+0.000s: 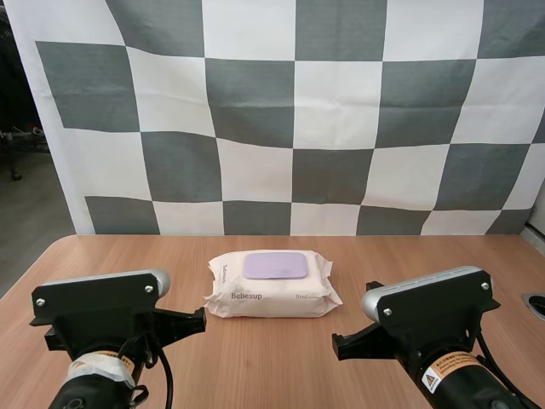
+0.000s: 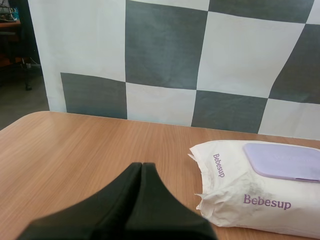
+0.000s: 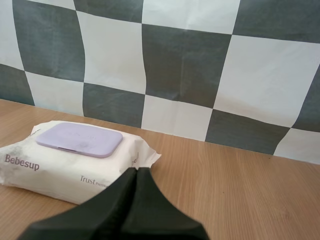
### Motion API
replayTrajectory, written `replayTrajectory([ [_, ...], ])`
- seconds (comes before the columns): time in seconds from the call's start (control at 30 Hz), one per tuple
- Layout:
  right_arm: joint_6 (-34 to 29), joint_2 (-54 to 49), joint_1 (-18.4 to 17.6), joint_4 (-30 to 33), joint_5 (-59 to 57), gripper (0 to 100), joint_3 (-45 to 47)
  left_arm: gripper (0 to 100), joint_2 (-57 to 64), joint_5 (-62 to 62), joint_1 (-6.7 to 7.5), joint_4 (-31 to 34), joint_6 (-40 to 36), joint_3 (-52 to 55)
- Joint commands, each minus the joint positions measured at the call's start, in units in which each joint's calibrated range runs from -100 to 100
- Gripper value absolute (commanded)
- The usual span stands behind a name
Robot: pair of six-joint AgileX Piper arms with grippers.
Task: Open the wet wipes lid
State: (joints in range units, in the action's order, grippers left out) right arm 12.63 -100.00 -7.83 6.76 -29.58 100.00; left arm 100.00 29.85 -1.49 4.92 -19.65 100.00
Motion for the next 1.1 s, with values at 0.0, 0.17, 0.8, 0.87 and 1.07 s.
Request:
replayTrajectory([
  [0.0,9.71,0.00,9.46,-9.43,-1.47,0,0.00,0,0.00,0.05,-0.25,0.06,0.04,0.00],
  [0.17,9.71,0.00,9.46,-9.43,-1.47,0,0.00,0,0.00,0.05,-0.25,0.06,0.04,0.00],
  [0.8,9.71,0.00,9.45,-9.54,-1.47,0,0.00,0,0.00,-3.32,-0.24,-0.25,0.04,0.00],
  [0.87,9.71,0.00,9.45,-10.10,-1.47,0,0.00,0,0.00,-3.49,-0.24,-0.35,0.04,0.00],
  [1.07,9.71,0.00,9.45,-14.06,-1.47,0,0.00,0,0.00,-9.73,-0.24,-0.18,0.50,0.00],
])
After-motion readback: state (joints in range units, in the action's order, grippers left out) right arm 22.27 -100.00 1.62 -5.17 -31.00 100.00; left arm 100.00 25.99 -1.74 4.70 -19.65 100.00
